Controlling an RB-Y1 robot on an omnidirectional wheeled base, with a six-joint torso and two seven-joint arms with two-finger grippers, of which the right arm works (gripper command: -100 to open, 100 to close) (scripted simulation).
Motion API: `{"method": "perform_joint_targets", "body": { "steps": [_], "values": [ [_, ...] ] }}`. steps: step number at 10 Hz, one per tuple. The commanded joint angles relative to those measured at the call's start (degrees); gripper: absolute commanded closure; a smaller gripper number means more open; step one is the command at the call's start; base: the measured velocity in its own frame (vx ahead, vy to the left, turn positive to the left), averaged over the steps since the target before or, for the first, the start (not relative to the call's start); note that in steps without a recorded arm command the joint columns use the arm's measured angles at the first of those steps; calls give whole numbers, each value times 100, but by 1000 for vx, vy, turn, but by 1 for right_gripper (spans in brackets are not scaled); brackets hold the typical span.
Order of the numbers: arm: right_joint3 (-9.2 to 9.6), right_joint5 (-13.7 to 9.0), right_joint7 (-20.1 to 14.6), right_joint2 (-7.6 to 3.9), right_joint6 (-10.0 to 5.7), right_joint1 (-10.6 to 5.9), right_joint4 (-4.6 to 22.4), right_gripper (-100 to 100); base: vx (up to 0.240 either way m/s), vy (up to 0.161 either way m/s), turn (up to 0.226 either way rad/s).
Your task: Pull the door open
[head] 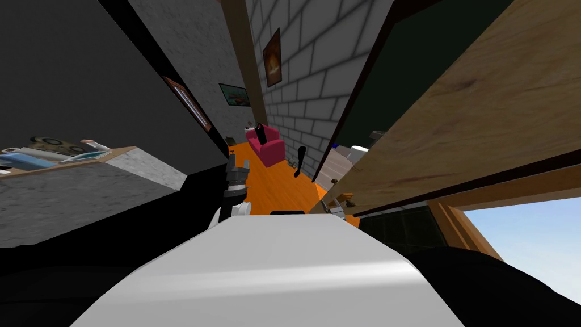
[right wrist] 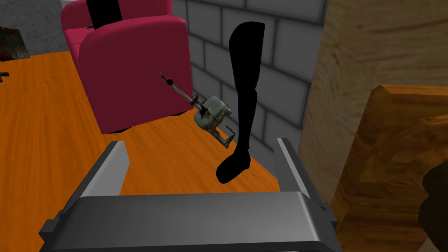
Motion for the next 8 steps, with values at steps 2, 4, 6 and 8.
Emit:
{"method": "perform_joint_targets", "body": {
  "steps": [2,4,6,8],
  "values": [
    [33,38,-128,-2,-231,11,210,-100,132,165,-14],
    [68,78,-243,-4,-442,32,413,-100,104,145,-26],
    [94,109,-328,-8,-603,52,567,-100,86,102,-26],
    [120,141,-416,-13,-767,72,725,-100,63,59,-23]
  ]
}}
